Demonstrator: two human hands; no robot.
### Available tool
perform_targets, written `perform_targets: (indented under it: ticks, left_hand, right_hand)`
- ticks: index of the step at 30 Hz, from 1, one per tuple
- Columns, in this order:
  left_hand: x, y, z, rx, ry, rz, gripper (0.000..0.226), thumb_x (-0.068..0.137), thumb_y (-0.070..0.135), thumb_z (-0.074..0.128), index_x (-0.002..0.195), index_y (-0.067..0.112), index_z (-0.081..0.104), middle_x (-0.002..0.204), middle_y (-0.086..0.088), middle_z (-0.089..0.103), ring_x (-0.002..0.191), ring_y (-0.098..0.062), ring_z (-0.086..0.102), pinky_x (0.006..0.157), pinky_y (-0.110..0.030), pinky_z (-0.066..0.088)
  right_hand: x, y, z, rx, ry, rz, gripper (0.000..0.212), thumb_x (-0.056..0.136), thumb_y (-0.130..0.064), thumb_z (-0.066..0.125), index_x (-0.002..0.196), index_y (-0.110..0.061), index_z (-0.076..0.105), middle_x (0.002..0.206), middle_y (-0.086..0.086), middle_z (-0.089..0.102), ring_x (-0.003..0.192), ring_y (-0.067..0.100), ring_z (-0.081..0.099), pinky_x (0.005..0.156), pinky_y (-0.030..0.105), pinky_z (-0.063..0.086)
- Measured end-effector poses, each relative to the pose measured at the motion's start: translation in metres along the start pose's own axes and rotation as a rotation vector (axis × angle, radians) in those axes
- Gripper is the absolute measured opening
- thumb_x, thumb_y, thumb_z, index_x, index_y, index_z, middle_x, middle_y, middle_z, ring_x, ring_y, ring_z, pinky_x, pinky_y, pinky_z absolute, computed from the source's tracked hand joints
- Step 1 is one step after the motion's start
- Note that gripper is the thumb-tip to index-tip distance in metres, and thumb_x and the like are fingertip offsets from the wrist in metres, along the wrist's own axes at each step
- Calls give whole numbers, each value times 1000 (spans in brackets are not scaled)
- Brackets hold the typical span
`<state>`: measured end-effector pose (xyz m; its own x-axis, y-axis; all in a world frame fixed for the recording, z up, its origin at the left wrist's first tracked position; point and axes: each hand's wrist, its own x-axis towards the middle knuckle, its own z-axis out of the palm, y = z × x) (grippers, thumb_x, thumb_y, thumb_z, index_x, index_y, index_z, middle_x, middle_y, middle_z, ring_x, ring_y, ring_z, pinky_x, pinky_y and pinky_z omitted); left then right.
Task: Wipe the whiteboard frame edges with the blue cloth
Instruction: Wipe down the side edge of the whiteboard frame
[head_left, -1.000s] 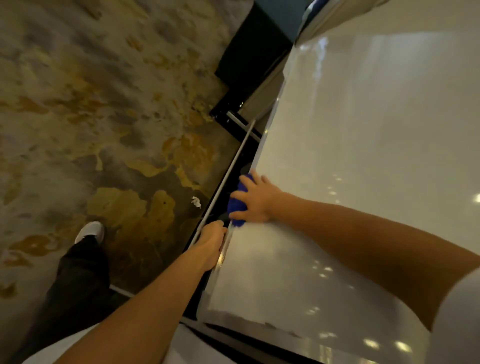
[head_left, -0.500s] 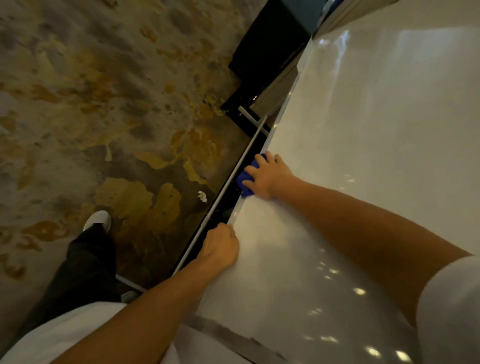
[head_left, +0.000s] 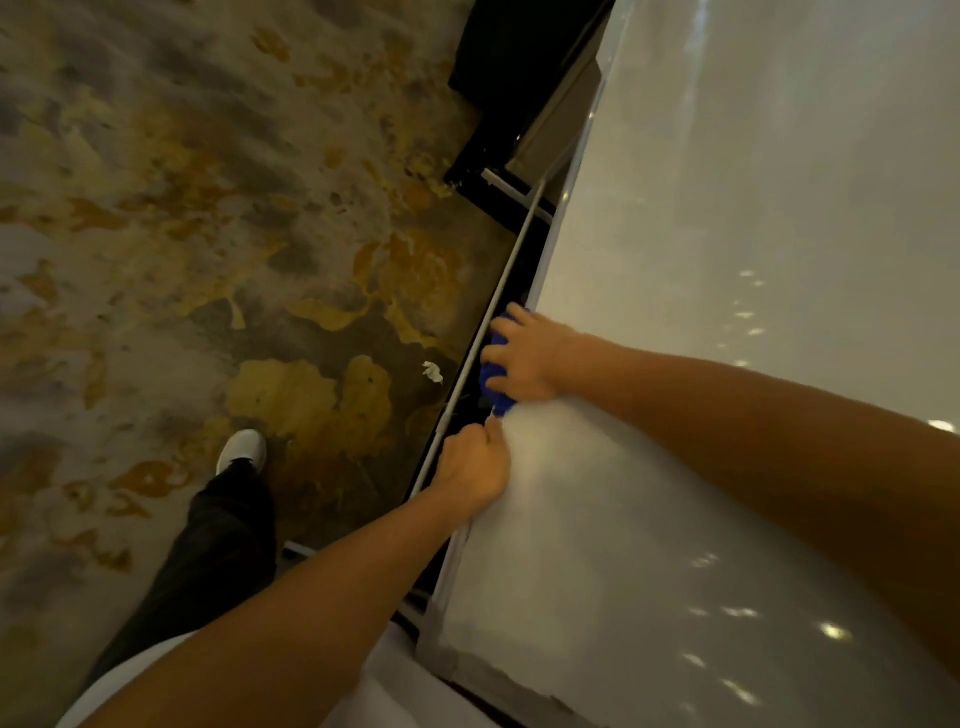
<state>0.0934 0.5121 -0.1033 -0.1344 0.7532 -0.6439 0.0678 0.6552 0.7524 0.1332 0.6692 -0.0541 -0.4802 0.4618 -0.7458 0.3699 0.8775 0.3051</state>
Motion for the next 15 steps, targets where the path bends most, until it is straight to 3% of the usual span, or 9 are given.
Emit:
perform_targets:
  ticks: [2,5,7,9,12,15]
  left_hand:
    - [11,9,1,-16,-9,-32,54,103,38,25,118,-2,57,125,-23,58,111,-36,55,96,-38,43]
    - [36,21,1,-12,-43,-83,54,102,42,23,121,2,56,124,-19,58,111,-32,55,93,-36,41]
    - [47,29,-3,-32,-76,-101,54,102,41,23,115,2,59,119,-18,59,106,-32,56,85,-33,38]
    - [67,39,-8,-30,-134,-106,48,103,33,26,106,1,61,113,-21,60,98,-31,55,81,-35,39]
    - [83,49,-11,-141,-185,-202,37,101,19,32,116,-2,59,120,-23,61,110,-36,56,90,-39,44]
    - [86,51,-14,-157,-275,-190,51,103,37,28,109,1,63,108,-19,65,99,-31,61,87,-36,48]
  right_hand:
    - [1,11,2,8,45,-31,55,97,-56,34,146,-30,35,159,11,23,147,37,11,117,51,19]
    - [13,66,-17,-8,177,317,56,100,-52,27,149,-25,30,162,12,17,148,37,5,119,49,10]
    - [21,77,-21,-9,187,411,56,100,-51,28,148,-23,32,161,13,18,148,39,5,119,51,10]
    - [29,55,-18,21,180,328,57,99,-51,30,148,-21,34,160,14,19,147,41,7,118,51,10]
    - [18,23,0,54,113,126,58,99,-51,32,149,-21,33,161,14,19,148,39,8,119,50,9]
    - [35,82,-18,58,92,221,64,98,-55,36,152,-24,24,164,13,11,150,35,4,120,47,7]
